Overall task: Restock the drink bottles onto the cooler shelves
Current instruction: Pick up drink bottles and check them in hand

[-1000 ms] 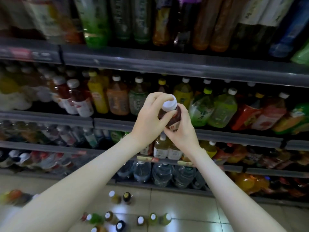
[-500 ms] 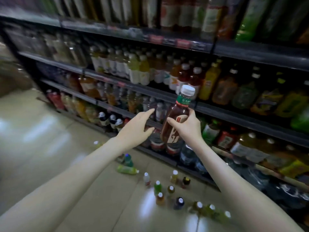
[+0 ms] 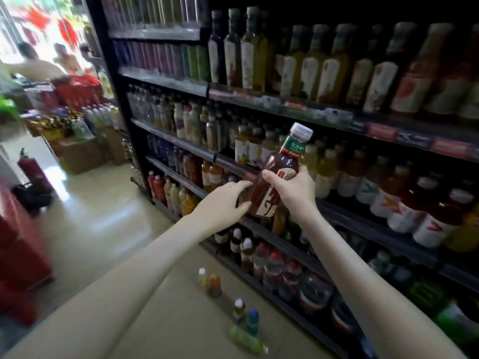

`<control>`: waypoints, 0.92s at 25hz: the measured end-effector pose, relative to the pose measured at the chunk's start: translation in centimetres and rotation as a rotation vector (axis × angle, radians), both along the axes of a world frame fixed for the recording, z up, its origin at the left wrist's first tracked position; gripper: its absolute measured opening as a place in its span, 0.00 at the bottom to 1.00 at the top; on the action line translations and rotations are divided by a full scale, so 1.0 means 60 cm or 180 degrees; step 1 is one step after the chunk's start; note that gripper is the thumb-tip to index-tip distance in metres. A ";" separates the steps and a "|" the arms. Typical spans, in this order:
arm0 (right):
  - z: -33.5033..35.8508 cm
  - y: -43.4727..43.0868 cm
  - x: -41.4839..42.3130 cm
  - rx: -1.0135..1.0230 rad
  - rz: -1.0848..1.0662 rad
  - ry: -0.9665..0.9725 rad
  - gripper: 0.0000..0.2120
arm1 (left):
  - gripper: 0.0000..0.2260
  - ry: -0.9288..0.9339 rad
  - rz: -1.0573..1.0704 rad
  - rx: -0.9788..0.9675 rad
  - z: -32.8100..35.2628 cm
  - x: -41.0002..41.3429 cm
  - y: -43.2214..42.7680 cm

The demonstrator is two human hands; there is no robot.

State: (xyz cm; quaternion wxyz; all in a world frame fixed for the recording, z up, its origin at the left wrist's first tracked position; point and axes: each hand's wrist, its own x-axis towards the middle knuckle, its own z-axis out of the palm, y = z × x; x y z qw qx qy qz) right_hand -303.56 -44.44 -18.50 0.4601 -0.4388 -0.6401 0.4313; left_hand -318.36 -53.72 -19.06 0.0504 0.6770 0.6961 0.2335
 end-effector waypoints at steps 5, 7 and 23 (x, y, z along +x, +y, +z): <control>0.058 0.167 -0.216 0.0302 -0.0046 0.0198 0.28 | 0.21 0.0092 -0.0071 0.0228 0.066 -0.200 0.166; 0.090 0.215 -0.272 0.0406 -0.0141 0.0314 0.30 | 0.21 0.0149 -0.0100 0.0338 0.087 -0.257 0.220; 0.217 0.504 -0.381 0.1649 -0.2095 0.0048 0.35 | 0.31 0.1087 -0.0379 0.2389 0.175 -0.413 0.738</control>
